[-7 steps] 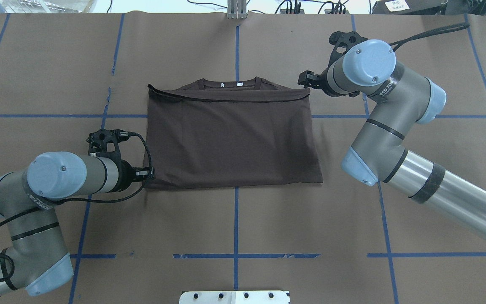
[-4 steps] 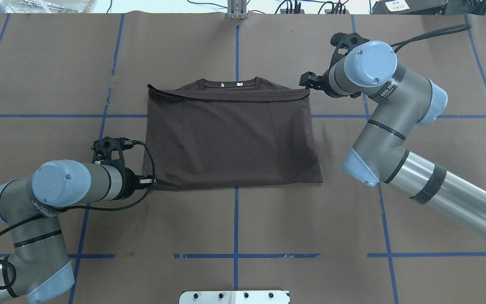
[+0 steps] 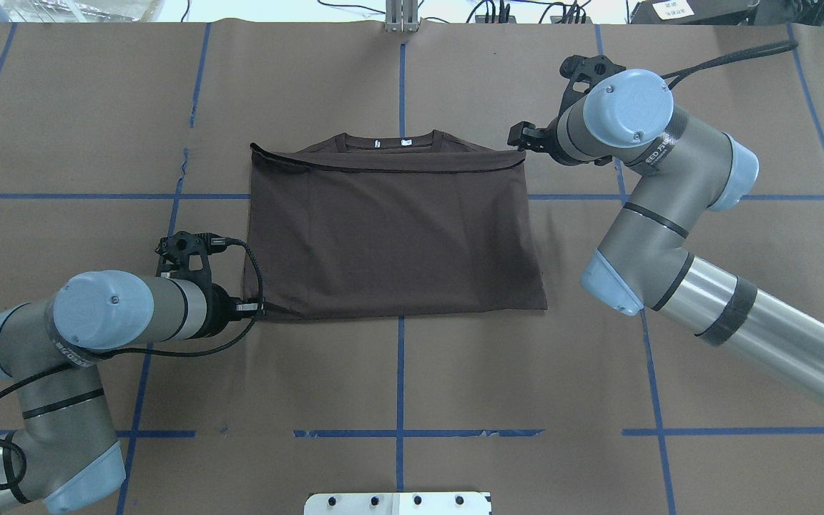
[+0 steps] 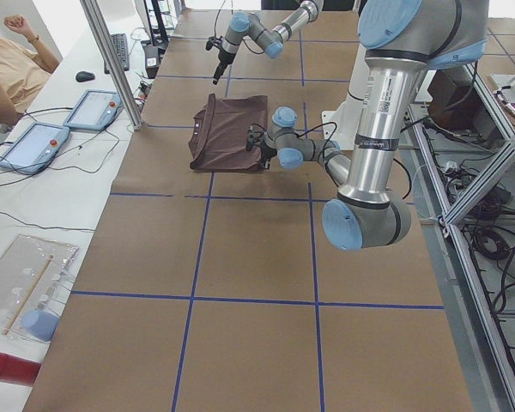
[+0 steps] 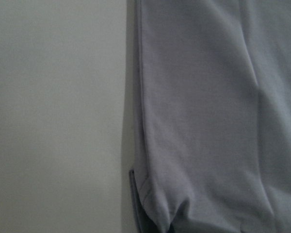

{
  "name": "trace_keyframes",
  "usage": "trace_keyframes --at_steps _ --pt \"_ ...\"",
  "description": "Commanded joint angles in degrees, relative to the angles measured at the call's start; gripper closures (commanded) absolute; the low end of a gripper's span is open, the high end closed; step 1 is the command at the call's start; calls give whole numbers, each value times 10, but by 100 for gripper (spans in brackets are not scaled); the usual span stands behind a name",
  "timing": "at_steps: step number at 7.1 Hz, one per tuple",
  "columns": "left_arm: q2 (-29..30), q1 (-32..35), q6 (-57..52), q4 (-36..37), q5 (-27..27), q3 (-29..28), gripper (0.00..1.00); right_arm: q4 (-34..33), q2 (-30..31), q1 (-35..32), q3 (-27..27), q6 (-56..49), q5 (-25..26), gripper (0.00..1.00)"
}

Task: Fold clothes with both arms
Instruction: 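Grasp the shirt corner with the left gripper and drag it away, rotating it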

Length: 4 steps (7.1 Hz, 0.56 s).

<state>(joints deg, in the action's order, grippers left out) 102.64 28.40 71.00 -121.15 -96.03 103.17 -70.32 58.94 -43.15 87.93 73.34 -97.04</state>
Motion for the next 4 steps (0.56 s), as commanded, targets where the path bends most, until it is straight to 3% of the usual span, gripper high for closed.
trace_keyframes --at_steps 1,2,3,4 --pt "5 106 -146 -3 -2 -50 100 0 -1 -1 -1 -2 1 0" --pt "39 162 -192 -7 -2 -107 100 0 -1 -1 -1 -2 1 0" --pt "122 200 -216 -9 -1 -213 100 0 -1 -1 -1 -2 1 0" --pt "196 228 -217 -59 -1 -333 100 0 -1 -3 -1 -2 1 0"
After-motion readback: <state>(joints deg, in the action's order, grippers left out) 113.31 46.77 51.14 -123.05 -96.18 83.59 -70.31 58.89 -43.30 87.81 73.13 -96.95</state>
